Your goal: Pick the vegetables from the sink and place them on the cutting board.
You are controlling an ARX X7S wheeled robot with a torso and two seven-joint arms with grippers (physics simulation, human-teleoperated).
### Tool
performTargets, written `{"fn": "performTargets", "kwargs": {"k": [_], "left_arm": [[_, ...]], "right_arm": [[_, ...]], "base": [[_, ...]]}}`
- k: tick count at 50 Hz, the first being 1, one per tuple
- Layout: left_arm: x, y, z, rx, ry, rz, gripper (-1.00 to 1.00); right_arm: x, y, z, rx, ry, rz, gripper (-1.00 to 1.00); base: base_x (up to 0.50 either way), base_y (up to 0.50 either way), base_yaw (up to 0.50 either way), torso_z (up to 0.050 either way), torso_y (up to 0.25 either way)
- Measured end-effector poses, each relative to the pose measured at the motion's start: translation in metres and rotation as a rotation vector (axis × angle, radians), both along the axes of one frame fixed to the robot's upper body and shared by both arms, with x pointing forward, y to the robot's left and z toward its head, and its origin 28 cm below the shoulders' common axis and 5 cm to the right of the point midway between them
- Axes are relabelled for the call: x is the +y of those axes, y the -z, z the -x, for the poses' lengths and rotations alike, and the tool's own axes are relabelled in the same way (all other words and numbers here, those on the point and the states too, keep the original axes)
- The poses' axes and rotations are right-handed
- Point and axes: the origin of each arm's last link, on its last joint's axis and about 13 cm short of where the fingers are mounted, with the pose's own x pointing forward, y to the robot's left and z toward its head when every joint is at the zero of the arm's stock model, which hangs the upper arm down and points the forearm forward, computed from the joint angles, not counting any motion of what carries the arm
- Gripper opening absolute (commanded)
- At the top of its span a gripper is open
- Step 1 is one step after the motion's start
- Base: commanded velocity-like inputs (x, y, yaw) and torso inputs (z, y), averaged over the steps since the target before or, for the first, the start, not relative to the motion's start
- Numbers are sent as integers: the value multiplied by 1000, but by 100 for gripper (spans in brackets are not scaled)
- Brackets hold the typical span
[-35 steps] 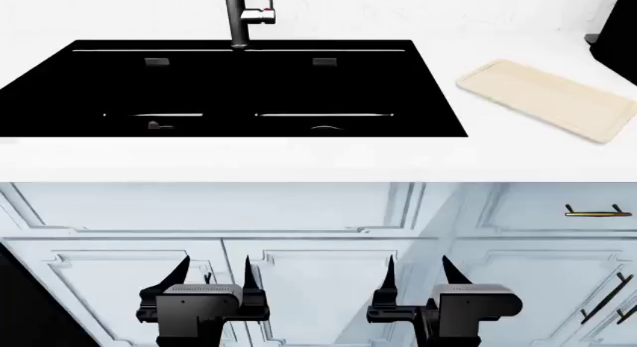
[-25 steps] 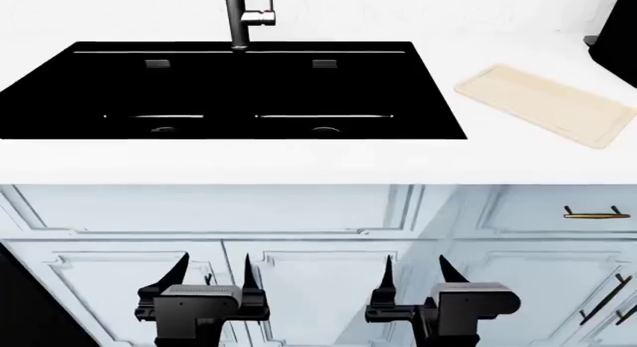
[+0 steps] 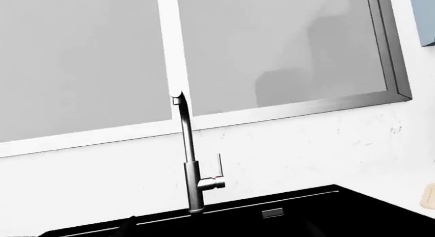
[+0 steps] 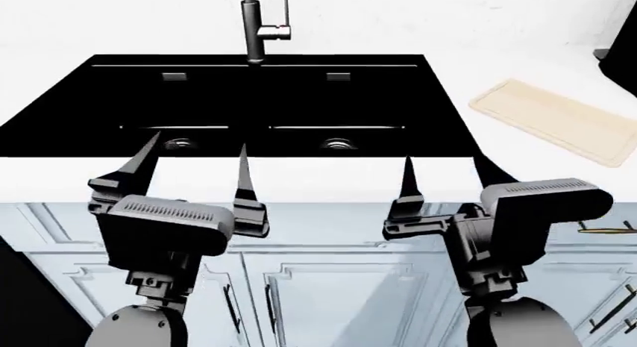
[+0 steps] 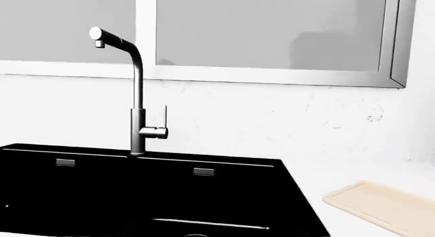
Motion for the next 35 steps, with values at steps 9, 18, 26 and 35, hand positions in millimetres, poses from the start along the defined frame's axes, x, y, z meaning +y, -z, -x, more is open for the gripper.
{"fn": "performTargets", "kwargs": {"k": [9, 18, 26, 35], "left_arm": [[1, -12, 2, -32, -2, -5, 100], [1, -15, 1, -38, -5, -25, 100], [1, -17, 1, -26, -15, -24, 100], [1, -16, -4, 12, -22, -10, 100]], "right_arm": [[2, -11, 4, -19, -11, 27, 100], [3, -16, 6, -30, -15, 42, 100], [3, -18, 7, -34, -17, 51, 100], [3, -17, 6, -31, -17, 49, 100]], "base": [[168, 500, 0, 11, 0], [194, 500, 0, 0, 0], [206, 500, 0, 0, 0], [306, 440, 0, 0, 0]]}}
